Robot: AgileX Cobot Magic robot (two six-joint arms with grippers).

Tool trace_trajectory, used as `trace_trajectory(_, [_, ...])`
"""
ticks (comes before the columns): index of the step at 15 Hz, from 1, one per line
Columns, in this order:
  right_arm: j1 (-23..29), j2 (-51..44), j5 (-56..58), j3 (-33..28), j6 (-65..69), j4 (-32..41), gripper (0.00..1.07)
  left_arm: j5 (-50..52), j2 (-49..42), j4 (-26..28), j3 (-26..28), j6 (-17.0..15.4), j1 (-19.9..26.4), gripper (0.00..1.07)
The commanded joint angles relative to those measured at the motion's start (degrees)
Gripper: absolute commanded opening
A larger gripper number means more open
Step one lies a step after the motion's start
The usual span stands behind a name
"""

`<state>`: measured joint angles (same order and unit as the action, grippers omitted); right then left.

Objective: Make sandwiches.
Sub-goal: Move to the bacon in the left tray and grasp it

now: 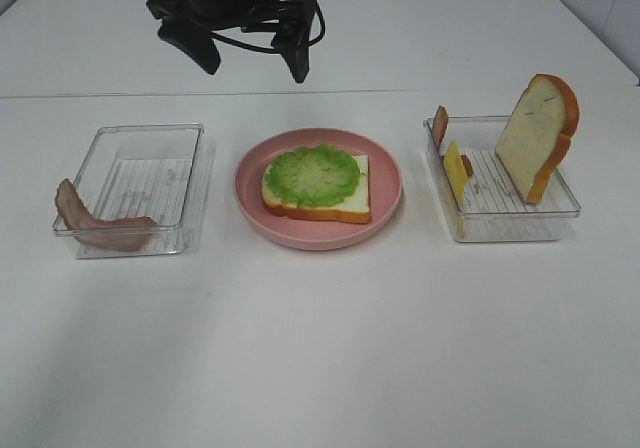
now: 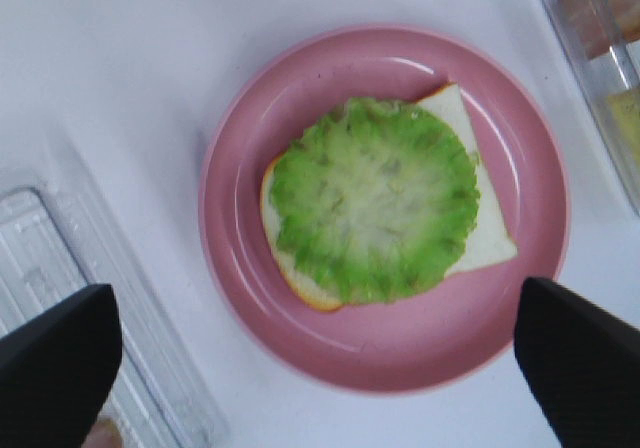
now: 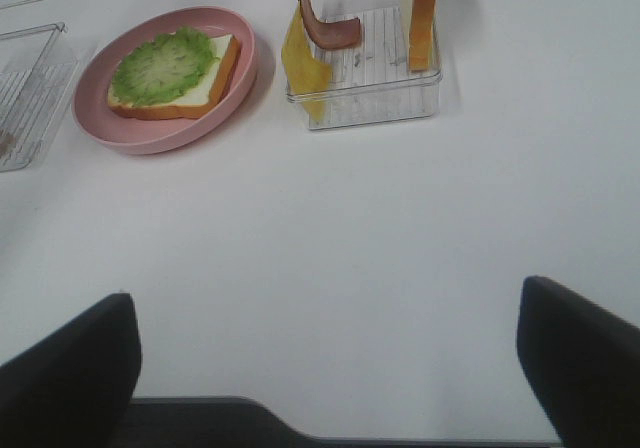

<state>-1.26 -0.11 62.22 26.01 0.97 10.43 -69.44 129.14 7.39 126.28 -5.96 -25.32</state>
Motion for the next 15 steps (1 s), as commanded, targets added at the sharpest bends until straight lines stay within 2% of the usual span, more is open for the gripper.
trace_trajectory(1, [-0.17, -1.83, -0.4, 0.17, 0.34, 0.0, 0.98, -6.13, -5.44, -2.29, -7.73, -0.34, 2.23, 1.02])
trace_trajectory(3, [-0.17, -1.83, -0.4, 0.17, 0.34, -0.06, 0.98, -6.13, -11.29, -3.44, -17.25, -0.29, 6.7, 1.02])
trace_trajectory(5, [-0.17, -1.83, -0.4, 0.17, 0.34, -0.06, 0.98, -6.13, -13.18, -3.67, -20.86, 0.46, 9.11, 1.02])
trace_trajectory(8, [-0.17, -1.83, -0.4, 0.17, 0.34, 0.0, 0.98, -6.13, -13.06, -3.9, -25.15, 0.46, 13.12, 1.02])
trace_trajectory(15, [-0.17, -1.83, -0.4, 0.17, 0.34, -0.11, 0.98, -2.06, -11.34, -6.93, -30.31, -0.4, 17.7, 1.02])
